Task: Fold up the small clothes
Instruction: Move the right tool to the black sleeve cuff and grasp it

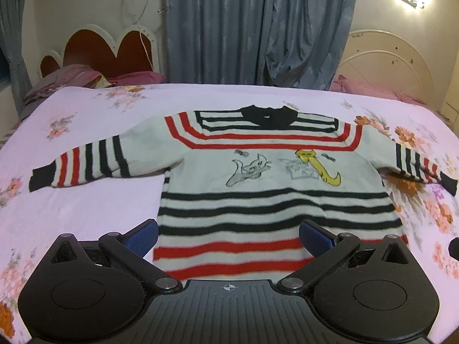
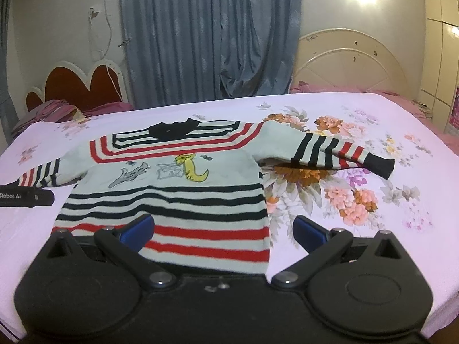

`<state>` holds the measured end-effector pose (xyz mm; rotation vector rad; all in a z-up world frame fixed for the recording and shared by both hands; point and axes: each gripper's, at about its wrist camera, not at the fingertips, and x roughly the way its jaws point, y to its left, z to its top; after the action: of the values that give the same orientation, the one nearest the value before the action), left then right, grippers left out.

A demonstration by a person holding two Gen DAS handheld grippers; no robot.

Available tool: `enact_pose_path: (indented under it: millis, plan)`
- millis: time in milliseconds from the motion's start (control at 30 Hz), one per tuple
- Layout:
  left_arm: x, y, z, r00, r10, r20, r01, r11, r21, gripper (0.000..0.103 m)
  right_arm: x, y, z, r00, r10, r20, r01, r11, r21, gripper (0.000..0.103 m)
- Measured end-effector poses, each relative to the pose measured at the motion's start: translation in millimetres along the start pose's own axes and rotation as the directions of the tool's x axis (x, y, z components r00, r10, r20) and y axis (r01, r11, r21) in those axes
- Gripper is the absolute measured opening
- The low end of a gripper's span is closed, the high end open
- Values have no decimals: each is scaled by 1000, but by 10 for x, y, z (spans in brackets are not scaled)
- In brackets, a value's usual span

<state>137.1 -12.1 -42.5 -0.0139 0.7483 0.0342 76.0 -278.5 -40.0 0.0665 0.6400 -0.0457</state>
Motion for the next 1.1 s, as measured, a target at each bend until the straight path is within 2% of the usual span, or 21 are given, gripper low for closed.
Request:
enact_pose_path:
  millis: [667,900,1100]
  plan:
    - [881,-511,521,1000,11,-23,-12,999,-33,103,942,-706,492,998,-17,-66,20,999,49,102]
    - [1205,-748,621,999,27,-34,-27,1000,-12,103,1311,-1067,601,996,-30,-85,38,994,102,102]
    - [1439,-949,699,999,10,-48,-10,1000,-11,103,1632,-1479,629,991,-46,-122,68,982,178,100]
